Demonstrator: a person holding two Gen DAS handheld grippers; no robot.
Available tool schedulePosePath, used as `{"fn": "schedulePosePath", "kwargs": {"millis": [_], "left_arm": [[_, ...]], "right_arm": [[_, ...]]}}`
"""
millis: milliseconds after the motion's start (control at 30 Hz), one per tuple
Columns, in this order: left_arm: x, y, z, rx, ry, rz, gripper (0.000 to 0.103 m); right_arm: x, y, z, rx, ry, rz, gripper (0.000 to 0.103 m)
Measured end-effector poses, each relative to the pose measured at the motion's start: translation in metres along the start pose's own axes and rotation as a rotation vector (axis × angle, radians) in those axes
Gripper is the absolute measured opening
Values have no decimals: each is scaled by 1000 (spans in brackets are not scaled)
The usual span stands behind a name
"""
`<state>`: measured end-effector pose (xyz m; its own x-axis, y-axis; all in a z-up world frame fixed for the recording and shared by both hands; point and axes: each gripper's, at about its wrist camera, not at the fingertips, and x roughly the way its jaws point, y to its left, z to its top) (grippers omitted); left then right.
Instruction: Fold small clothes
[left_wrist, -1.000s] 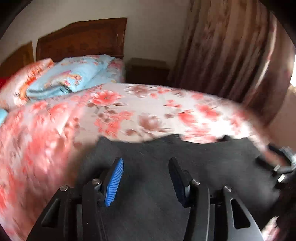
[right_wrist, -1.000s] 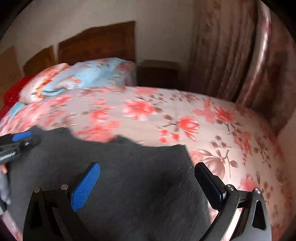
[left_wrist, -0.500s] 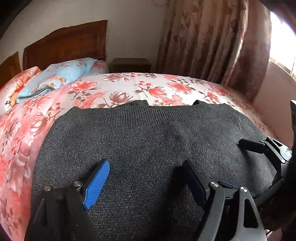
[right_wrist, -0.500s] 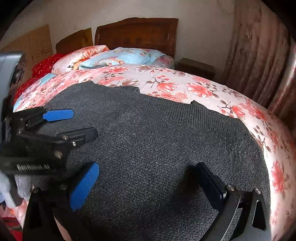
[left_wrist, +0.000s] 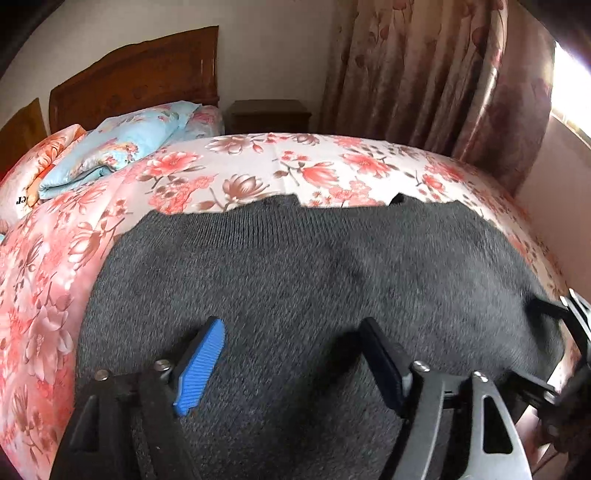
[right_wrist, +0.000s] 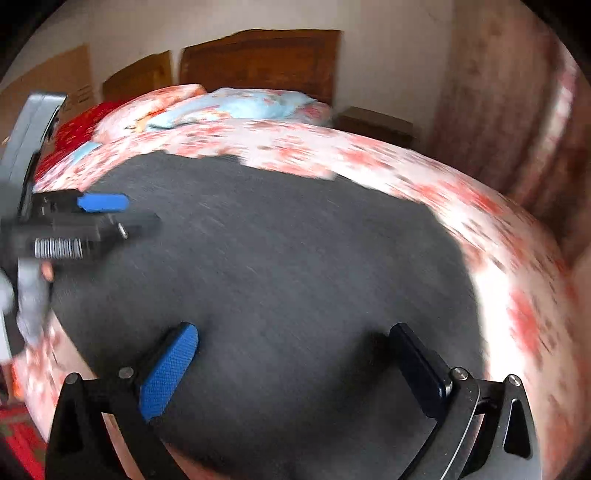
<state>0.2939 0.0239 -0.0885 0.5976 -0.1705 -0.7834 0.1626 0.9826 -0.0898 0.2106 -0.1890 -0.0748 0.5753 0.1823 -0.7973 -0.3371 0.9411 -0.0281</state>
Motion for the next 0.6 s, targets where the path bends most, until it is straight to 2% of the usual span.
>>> {"fn": "schedulePosePath", "kwargs": {"millis": [33,100,133,200,233,300,367,433,600], "left_arm": [[0,-2,2,4,-9,-4,75],[0,-6,6,12,-36,-21,75],[2,-9,8,17,-40,-32,75],[9,-14,10,24,-33,-52,75],[13,-17,10,29,-25,-59,75],[16,-22,8,56,-32,-43,75],[15,-21,7,54,-35,-53,75],[15,-18,6,44,-38,-72,75],[14,-20,5,55,-43,-76,75]], "right_arm": [[-14,-10,-11,11,-27,28,103],[-39,-23,-30,62,-40,-36,103],[-51,-31,-40,102,-42,-41,103],[-69,-47,-60,216,-51,3,103],[-74,-55,-72,305,-34,60,103],[-73,-62,-89,434,-7,151,103],[-69,-65,-106,563,9,192,103],[-69,-67,-105,595,-20,197,103],[-53,-73,-91,662,-66,289,103]]}}
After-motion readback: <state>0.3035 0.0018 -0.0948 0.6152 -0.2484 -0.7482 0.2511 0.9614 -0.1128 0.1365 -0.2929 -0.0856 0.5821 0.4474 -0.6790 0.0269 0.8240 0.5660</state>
